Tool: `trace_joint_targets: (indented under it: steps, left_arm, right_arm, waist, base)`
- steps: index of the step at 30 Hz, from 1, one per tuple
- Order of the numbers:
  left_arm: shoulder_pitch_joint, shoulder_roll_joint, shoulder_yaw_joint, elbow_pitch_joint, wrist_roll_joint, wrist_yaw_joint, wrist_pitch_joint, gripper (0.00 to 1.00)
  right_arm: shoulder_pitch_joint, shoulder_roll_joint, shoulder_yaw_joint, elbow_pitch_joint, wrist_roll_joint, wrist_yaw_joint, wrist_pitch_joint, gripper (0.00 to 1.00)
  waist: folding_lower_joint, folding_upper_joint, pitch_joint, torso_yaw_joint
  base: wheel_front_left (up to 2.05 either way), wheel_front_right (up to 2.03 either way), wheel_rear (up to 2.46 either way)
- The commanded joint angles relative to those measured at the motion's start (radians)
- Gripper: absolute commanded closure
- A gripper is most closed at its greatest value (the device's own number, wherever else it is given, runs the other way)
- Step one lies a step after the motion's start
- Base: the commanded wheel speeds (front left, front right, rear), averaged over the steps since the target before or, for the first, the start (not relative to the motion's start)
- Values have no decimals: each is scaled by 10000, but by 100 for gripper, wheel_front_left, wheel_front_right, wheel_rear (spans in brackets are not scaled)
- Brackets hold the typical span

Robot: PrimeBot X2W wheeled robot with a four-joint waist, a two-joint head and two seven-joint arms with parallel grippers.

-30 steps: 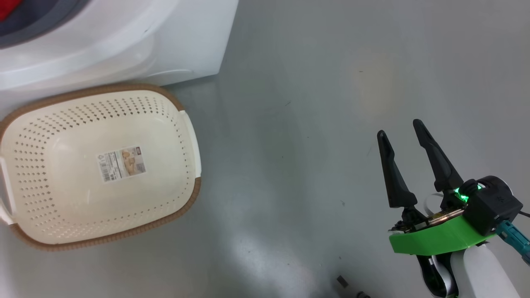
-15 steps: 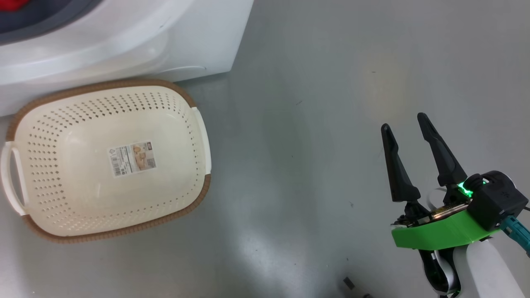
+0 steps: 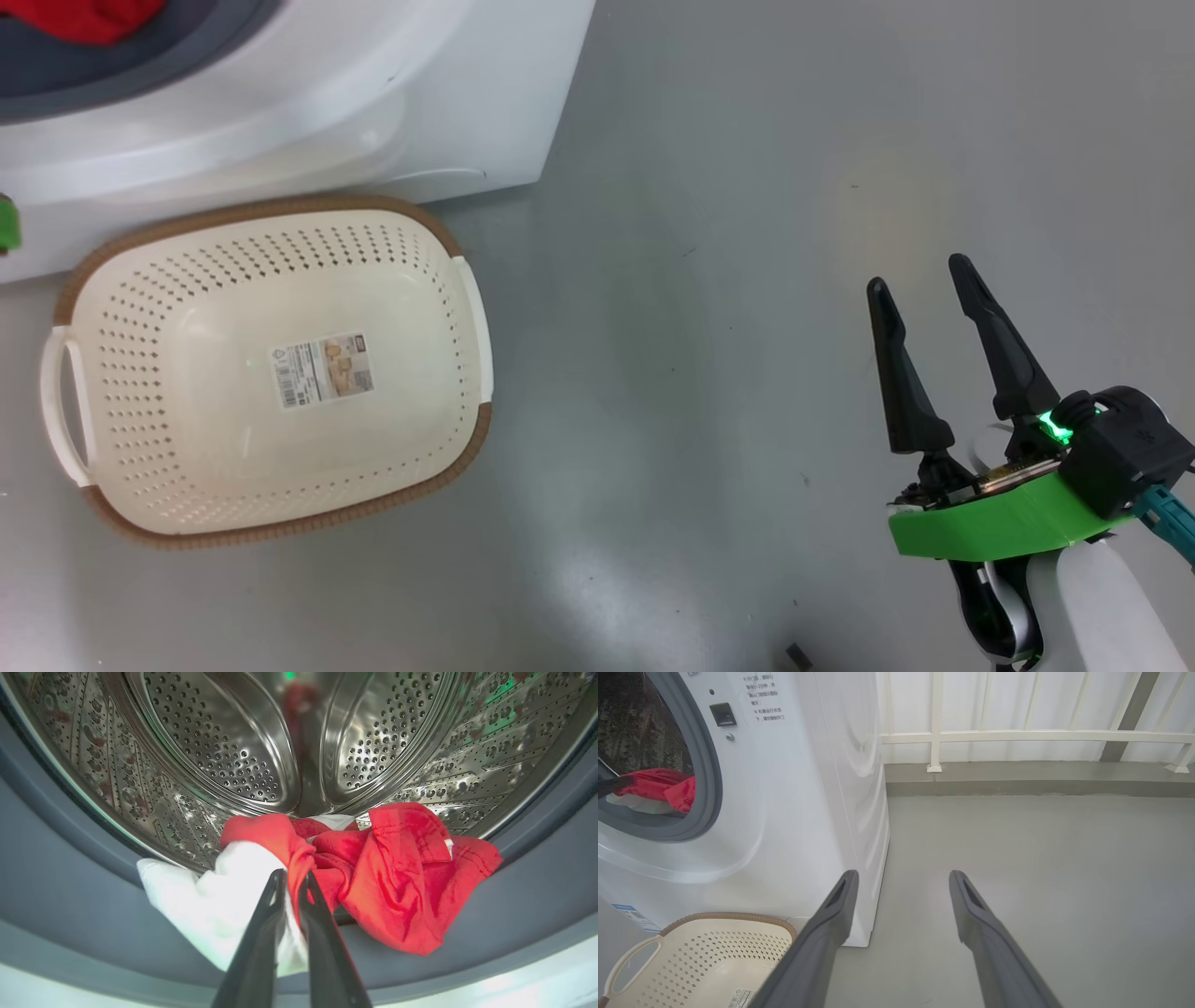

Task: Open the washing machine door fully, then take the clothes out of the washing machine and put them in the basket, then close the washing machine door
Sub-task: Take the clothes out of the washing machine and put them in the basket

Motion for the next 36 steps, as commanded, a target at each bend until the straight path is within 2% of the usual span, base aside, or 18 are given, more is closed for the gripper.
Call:
trace_joint_targets:
  steps: [1, 9, 22, 36]
  left_arm:
    - [221, 492, 271, -365, -40, -62, -91, 100]
    - [1526, 391, 275, -2190, -164, 8, -21, 100]
    - [4032, 228, 78, -5414, -42, 786, 356, 100]
    - [5680, -113, -240, -7277, 85, 1411, 576, 100]
  right_arm:
    - [44, -127, 200, -215, 56, 62, -63, 0]
    - [99, -127, 87, -193, 29, 62, -63, 0]
    - [118, -127, -14, -210, 56, 62, -63, 0]
    - [158, -127, -191, -211, 132, 62, -63, 0]
  waist:
    - [0, 0, -57, 15]
    - [0, 0, -266, 149]
    - [0, 0, -718, 312]
    - [0, 0, -1212, 403]
  base:
    - [0, 0, 0]
    - [0, 0, 0]
    - [0, 0, 0]
    - [0, 0, 0]
